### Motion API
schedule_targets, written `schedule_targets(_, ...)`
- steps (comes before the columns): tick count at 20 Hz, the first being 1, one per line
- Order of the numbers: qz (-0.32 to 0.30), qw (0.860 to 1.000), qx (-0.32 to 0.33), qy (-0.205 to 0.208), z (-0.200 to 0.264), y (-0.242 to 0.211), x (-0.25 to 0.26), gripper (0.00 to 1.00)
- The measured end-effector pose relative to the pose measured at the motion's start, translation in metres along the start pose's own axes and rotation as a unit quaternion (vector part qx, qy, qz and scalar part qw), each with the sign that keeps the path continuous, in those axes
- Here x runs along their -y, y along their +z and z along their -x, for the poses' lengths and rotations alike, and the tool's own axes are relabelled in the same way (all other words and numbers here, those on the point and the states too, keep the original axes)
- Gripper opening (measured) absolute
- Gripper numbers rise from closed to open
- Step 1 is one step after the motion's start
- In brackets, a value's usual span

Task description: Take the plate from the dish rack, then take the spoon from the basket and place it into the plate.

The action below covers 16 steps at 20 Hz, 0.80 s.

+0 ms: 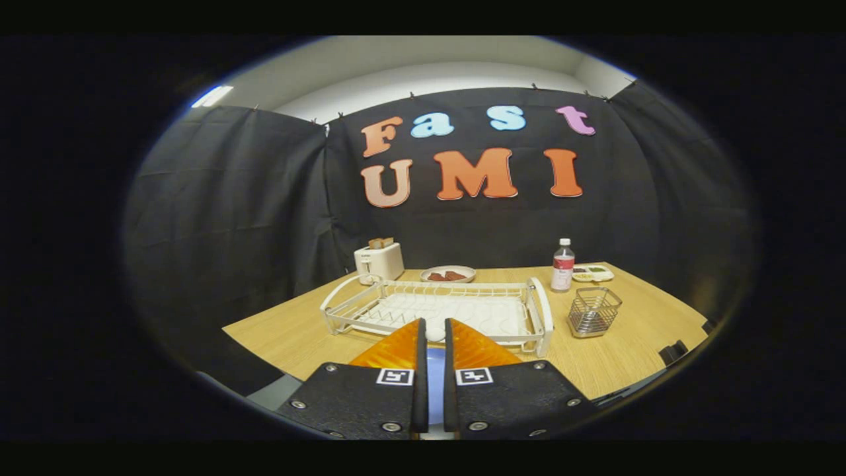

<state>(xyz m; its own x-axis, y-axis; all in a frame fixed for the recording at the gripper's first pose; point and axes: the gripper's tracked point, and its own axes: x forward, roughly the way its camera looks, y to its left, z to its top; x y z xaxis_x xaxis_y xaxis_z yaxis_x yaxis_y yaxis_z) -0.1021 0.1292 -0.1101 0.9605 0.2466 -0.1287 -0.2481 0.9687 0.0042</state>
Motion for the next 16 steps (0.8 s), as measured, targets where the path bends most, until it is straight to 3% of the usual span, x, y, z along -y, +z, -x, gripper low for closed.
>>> schedule_targets(5,-0.009,1.0,0.002,0.022,0.008,-0.002,-0.007,0.09)
schedule_targets(16,-0.008,0.996,-0.064,0.055,-0.017,-0.064,-0.018,0.09)
